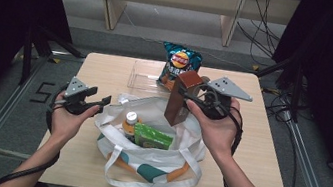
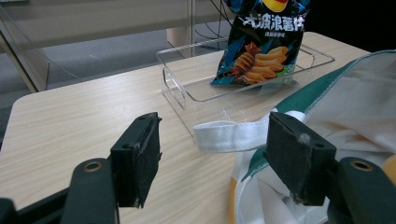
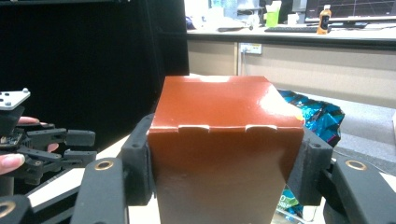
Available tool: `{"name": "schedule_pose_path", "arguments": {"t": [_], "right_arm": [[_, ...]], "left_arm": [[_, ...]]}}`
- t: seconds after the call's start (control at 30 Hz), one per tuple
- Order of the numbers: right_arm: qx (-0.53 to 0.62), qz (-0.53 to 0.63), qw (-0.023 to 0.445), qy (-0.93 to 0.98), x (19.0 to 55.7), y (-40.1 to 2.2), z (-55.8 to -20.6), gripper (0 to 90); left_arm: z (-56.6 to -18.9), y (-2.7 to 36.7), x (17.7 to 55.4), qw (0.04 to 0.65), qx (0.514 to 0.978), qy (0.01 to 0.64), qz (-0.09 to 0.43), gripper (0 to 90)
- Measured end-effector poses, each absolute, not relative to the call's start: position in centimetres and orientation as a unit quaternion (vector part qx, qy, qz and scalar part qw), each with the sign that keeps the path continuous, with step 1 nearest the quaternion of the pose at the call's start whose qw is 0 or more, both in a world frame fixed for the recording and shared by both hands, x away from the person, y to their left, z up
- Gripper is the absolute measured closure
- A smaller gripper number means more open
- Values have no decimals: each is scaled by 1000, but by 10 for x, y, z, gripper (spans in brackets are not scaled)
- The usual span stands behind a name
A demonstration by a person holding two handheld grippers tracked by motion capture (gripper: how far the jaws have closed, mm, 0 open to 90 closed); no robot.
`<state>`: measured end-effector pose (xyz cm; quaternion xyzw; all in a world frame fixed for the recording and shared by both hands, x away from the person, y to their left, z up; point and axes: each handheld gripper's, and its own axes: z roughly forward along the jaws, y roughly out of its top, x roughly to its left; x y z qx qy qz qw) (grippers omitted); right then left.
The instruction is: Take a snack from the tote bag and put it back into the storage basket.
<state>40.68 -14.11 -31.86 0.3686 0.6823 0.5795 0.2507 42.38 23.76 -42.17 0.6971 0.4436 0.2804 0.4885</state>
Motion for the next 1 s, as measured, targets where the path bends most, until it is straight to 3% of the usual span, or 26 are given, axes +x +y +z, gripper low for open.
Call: {"name": "schedule_pose_path", "arguments": {"t": [1.0], "right_arm": [[369,610,267,649,419,-143,-293,393]], "left_arm": [[-422,237,424,489,697,443,280,346]]}}
